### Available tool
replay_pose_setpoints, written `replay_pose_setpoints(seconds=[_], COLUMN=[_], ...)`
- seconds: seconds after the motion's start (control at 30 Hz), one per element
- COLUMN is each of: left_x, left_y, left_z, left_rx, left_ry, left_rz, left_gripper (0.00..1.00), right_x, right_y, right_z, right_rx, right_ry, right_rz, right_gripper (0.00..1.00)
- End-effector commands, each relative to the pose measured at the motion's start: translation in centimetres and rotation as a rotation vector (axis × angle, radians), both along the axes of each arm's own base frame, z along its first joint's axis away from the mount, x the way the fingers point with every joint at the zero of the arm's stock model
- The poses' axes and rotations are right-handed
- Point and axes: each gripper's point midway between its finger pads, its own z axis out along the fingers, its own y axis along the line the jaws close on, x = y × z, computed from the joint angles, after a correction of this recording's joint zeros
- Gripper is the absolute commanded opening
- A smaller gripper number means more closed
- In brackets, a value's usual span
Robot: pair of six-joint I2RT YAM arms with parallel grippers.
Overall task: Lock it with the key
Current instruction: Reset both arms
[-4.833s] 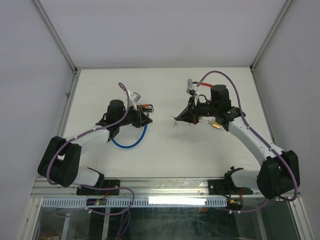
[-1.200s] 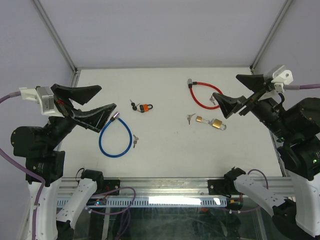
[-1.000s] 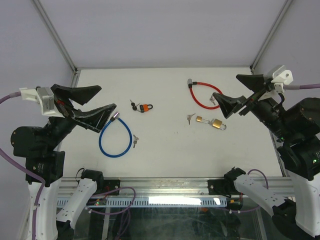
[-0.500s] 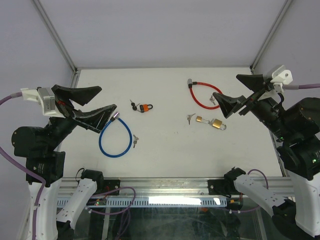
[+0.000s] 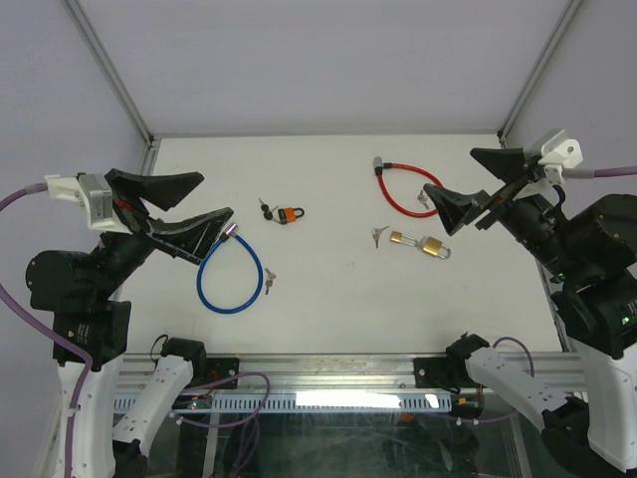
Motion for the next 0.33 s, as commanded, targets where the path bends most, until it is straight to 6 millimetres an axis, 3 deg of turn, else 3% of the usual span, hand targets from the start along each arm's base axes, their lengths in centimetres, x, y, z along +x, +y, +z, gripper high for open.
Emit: replay_pose_setpoints(seconds=[0.0,0.3], left_x=[-0.33,-0.12], left_y=[0.0,0.01], left_z=[0.23,0.03], left_rx=[0.015,0.019], left_ry=[-0.031,-0.029], left_rz=[-0.002,0.002], left_gripper=[0.99,0.99], right_x=[0.05,0.32], right_y=[-0.43,-0.47], right_z=[0.99,0.75], right_rx=[0.013,-0.002], right_ry=[-0.036,-0.039], right_rz=[-0.021,-0.029], right_gripper=[0.99,0.99])
